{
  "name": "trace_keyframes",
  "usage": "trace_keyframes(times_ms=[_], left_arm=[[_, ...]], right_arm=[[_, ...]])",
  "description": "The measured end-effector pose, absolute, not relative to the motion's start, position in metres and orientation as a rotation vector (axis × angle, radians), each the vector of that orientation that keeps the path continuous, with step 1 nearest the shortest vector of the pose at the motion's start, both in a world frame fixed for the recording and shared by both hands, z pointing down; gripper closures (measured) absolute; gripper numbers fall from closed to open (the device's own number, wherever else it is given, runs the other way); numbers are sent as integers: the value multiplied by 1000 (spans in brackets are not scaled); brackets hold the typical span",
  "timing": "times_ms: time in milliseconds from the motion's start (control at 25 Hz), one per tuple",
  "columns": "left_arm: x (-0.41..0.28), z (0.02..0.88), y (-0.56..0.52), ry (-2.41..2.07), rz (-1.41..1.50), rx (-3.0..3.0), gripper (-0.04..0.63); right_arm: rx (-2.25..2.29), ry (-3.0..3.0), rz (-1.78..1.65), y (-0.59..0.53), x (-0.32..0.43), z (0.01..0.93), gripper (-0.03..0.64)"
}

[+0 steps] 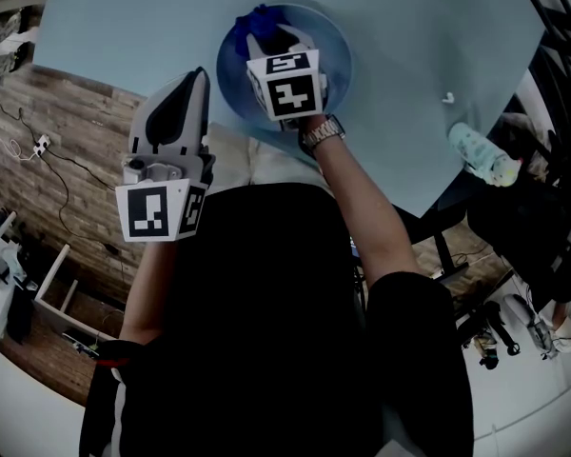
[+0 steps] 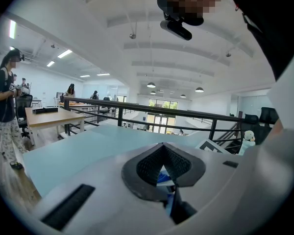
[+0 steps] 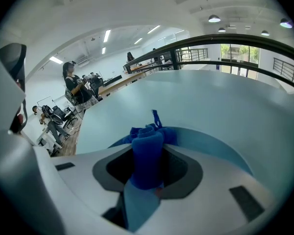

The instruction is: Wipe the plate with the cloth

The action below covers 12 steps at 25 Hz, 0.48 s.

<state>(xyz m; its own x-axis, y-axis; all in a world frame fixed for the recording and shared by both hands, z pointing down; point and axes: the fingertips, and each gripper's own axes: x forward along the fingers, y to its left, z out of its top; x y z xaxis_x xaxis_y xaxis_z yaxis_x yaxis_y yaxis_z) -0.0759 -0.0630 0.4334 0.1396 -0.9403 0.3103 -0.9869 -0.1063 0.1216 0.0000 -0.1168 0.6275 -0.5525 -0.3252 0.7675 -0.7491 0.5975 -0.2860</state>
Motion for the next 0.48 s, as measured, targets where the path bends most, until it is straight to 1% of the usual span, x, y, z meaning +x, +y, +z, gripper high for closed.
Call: trace_keyframes(times_ms=[480], left_arm=[[-65, 434, -62, -1864, 225, 2129, 595]], right_arm=[[923, -2109, 834, -131, 30, 630, 499]])
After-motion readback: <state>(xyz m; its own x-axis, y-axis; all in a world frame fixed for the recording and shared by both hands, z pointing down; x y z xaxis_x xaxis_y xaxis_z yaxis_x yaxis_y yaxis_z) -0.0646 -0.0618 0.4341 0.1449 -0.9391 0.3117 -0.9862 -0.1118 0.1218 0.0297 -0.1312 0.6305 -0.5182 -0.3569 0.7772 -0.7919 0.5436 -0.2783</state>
